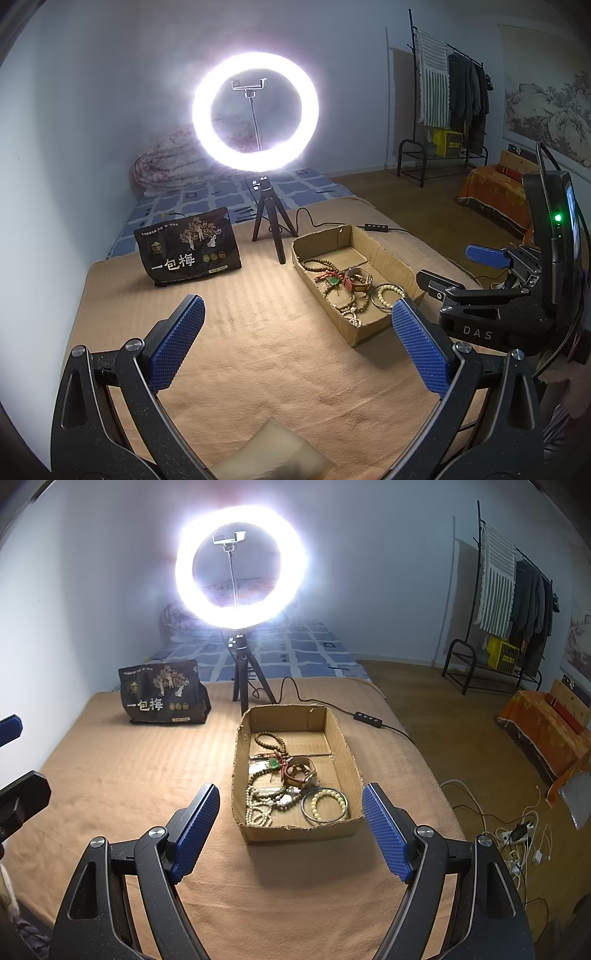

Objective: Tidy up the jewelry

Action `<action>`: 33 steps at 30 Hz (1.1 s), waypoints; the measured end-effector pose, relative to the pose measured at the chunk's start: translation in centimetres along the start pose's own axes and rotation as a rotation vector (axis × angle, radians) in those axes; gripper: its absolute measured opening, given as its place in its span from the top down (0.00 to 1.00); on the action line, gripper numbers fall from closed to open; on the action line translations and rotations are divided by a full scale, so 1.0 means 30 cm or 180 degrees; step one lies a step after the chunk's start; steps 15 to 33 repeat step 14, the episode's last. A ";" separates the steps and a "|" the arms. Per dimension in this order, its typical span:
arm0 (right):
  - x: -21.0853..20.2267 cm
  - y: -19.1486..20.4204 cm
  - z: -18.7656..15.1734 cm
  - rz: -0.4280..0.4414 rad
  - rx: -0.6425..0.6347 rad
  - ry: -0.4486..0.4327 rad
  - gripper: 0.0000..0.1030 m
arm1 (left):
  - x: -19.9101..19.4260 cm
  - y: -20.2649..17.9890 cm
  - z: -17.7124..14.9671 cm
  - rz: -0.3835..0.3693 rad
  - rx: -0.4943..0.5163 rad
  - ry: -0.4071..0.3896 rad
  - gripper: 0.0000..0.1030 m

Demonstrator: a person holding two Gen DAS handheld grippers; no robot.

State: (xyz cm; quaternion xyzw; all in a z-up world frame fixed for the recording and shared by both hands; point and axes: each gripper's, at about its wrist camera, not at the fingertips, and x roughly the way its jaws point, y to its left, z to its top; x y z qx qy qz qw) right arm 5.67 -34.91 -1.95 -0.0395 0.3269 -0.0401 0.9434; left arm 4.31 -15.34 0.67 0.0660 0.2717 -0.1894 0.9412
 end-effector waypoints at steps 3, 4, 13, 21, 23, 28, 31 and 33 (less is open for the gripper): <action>0.000 0.000 0.000 -0.0001 -0.0001 0.0001 0.23 | 0.000 -0.001 0.000 0.0006 0.0003 0.0001 0.00; 0.000 0.001 0.000 0.0000 -0.0001 0.0000 0.23 | 0.000 -0.005 -0.001 0.0002 0.0003 0.0003 0.00; 0.001 0.001 0.001 0.0001 -0.0003 0.0001 0.23 | -0.018 0.028 0.009 0.0075 0.0055 -0.0099 0.00; 0.001 0.001 0.001 -0.0002 -0.0004 0.0000 0.23 | -0.017 0.027 0.010 0.0073 0.0059 -0.0098 0.00; 0.001 0.001 0.001 -0.0002 -0.0004 0.0000 0.23 | -0.017 0.027 0.010 0.0073 0.0059 -0.0098 0.00; 0.001 0.001 0.001 -0.0002 -0.0004 0.0000 0.23 | -0.017 0.027 0.010 0.0073 0.0059 -0.0098 0.00; 0.001 0.001 0.001 -0.0002 -0.0004 0.0000 0.23 | -0.017 0.027 0.010 0.0073 0.0059 -0.0098 0.00; 0.001 0.001 0.001 -0.0002 -0.0004 0.0000 0.23 | -0.017 0.027 0.010 0.0073 0.0059 -0.0098 0.00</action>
